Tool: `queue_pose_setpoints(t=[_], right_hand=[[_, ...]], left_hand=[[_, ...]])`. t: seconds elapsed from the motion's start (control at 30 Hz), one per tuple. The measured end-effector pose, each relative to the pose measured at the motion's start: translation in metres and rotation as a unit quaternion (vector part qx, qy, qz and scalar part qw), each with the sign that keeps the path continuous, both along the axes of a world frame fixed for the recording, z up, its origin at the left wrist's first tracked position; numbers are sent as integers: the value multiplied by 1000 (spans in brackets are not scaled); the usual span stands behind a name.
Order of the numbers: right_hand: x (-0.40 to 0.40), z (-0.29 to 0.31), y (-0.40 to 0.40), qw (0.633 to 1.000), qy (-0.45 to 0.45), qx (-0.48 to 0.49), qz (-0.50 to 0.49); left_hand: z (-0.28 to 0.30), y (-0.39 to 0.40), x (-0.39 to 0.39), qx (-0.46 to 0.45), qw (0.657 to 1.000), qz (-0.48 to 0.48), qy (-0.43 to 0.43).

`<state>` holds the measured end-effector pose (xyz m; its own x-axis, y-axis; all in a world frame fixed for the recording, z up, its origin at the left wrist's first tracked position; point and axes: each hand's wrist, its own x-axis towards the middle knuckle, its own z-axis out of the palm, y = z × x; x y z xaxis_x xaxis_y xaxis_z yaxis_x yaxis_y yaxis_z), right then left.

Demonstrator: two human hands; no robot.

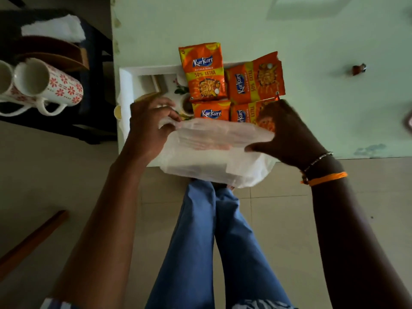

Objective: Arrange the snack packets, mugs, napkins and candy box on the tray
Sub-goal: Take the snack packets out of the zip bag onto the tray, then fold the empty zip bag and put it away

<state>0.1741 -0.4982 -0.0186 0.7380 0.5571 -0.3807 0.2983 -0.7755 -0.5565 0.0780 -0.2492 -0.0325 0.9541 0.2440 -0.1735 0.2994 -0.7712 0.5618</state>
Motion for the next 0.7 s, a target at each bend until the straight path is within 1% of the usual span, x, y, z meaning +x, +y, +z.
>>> queue_pose_setpoints(t=[0.07, 0.13, 0.17, 0.23, 0.27, 0.3, 0.33, 0.37, 0.4, 0.43, 0.47, 0.5, 0.53, 0.57, 0.6, 0.63, 0.67, 0.7], right_hand=[[-7, 7, 11, 998, 39, -2, 39], [-15, 7, 20, 997, 29, -35, 64], [-18, 7, 23, 997, 5, -50, 58], [-22, 8, 30, 996, -66, -57, -8], [-23, 10, 35, 992, -101, -56, -57], [-25, 12, 40, 985, -128, -50, -101], [-27, 15, 46, 981, -141, -31, -131], [-31, 18, 53, 981, -135, 0, -140], [-34, 20, 58, 986, -105, 44, -125], [-37, 22, 62, 990, -56, 86, -97], [-37, 24, 62, 991, -2, 114, -64], [-35, 26, 60, 989, 40, 132, -45], [-30, 28, 56, 985, 59, 151, -66], [-25, 30, 52, 975, 54, 176, -125], [-19, 31, 46, 960, 23, 192, -202], [-14, 30, 40, 944, -31, 186, -272], [-8, 27, 34, 932, -79, 149, -319], [-3, 24, 30, 928, -90, 107, -346]], left_hand=[[7, -2, 14, -29, 998, -51, 9], [12, -11, 26, -56, 998, -35, -16], [12, -17, 31, -61, 997, -2, -38], [15, -31, 34, -93, 989, 95, -69], [16, -38, 36, -132, 979, 143, -61], [18, -46, 36, -194, 965, 176, -21], [21, -55, 37, -286, 939, 185, 42], [24, -65, 37, -391, 897, 175, 103], [26, -75, 36, -486, 845, 176, 138], [26, -82, 37, -553, 795, 200, 148], [25, -85, 39, -596, 752, 242, 142], [24, -84, 43, -614, 724, 287, 131], [23, -82, 47, -607, 717, 321, 125], [22, -78, 50, -594, 720, 337, 126], [20, -73, 53, -590, 723, 336, 129], [18, -68, 55, -593, 726, 323, 133], [17, -65, 59, -597, 731, 299, 138], [16, -62, 62, -601, 738, 271, 145]])
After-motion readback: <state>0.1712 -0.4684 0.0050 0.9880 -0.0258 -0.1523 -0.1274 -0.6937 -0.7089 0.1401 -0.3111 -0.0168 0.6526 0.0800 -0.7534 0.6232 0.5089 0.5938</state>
